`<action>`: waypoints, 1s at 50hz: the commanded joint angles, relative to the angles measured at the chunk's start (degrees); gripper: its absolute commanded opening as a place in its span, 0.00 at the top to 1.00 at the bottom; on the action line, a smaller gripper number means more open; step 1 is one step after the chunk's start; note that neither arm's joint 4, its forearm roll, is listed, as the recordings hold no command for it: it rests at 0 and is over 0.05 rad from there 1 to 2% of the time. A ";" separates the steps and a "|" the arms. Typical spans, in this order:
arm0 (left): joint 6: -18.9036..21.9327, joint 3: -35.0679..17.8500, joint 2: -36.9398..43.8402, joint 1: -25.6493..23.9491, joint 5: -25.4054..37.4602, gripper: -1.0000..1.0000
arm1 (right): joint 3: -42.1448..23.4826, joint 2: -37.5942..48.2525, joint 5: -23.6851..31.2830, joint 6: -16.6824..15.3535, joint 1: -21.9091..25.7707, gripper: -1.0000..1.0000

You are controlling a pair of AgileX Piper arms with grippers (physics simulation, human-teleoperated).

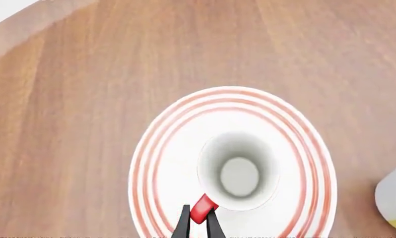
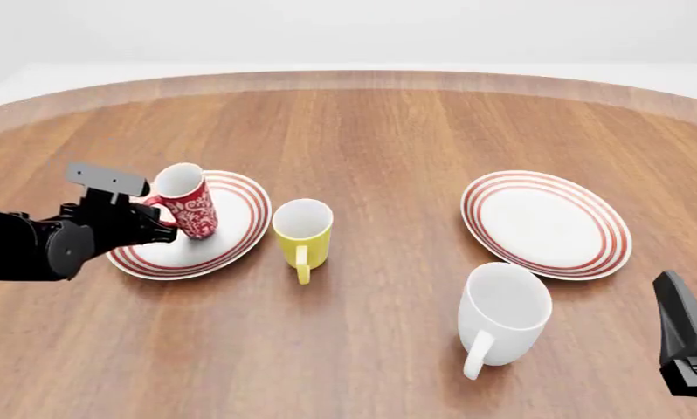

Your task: Put the red mug on the left plate.

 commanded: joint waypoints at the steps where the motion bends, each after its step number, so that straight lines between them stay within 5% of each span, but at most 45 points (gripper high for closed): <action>1: -1.65 -0.23 2.05 -1.77 0.79 0.00 | 0.00 -0.01 -0.01 0.00 -0.01 0.00; 15: -1.10 3.33 -5.07 -2.18 3.70 0.00 | 0.00 0.00 0.00 -0.01 0.01 0.00; 23: -0.03 7.66 -18.16 -2.53 9.40 0.00 | 0.00 0.00 0.00 0.00 0.00 0.00; 34: 5.42 11.56 -38.60 -0.25 22.14 0.00 | 0.00 0.00 0.00 -0.01 0.02 0.00; 37: 7.83 10.76 -45.61 1.47 27.46 0.00 | 0.00 0.00 0.01 0.00 0.00 0.00; 50: 6.60 2.40 -66.78 -0.21 49.57 0.00 | 0.00 0.00 0.00 0.00 -0.01 0.00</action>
